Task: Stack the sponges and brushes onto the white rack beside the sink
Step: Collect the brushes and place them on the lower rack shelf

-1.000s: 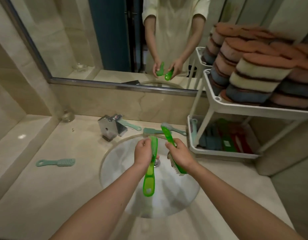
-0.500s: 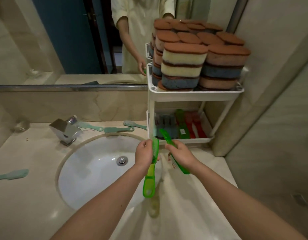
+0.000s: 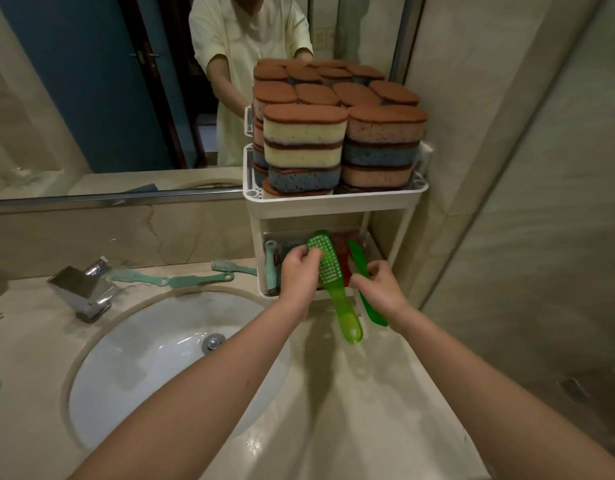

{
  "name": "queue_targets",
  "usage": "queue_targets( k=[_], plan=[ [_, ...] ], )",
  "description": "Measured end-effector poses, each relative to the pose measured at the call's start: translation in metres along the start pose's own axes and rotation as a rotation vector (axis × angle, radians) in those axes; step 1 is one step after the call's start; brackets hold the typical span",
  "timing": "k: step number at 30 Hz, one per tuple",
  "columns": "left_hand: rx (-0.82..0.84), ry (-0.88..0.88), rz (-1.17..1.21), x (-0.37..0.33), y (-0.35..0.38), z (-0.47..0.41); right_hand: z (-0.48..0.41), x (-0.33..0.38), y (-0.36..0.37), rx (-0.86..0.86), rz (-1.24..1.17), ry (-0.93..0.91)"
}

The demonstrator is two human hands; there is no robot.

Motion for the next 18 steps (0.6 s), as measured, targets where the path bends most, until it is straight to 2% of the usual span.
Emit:
queue_targets(
  k=[5, 8, 12, 18],
  plan=[
    [-0.027, 0.237, 0.021, -0.024, 0.012, -0.005, -0.018, 0.006, -0.012, -0.097, -0.023, -0.045],
    [-0.029, 0.321, 0.007, -0.025, 0.012, -0.010, -0.026, 0.007, -0.013, -0.100, -0.024, -0.036],
    [0.007, 0.352, -0.033, -0.018, 0.011, -0.020, -0.037, 0.010, -0.013, -0.089, -0.083, -0.023],
    [0.069, 0.351, -0.264, 0.012, 0.006, -0.037, -0.056, 0.013, -0.010, -0.032, -0.172, -0.017]
  ],
)
Point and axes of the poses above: each hand's wrist, its own z-axis away from the middle knuckle, its own y-axis out of the palm, x = y × z, the point moved 4 cm from there along -z, towards the middle knuckle, and after that the axes turned 4 degrees about z, right-handed, at the moved point
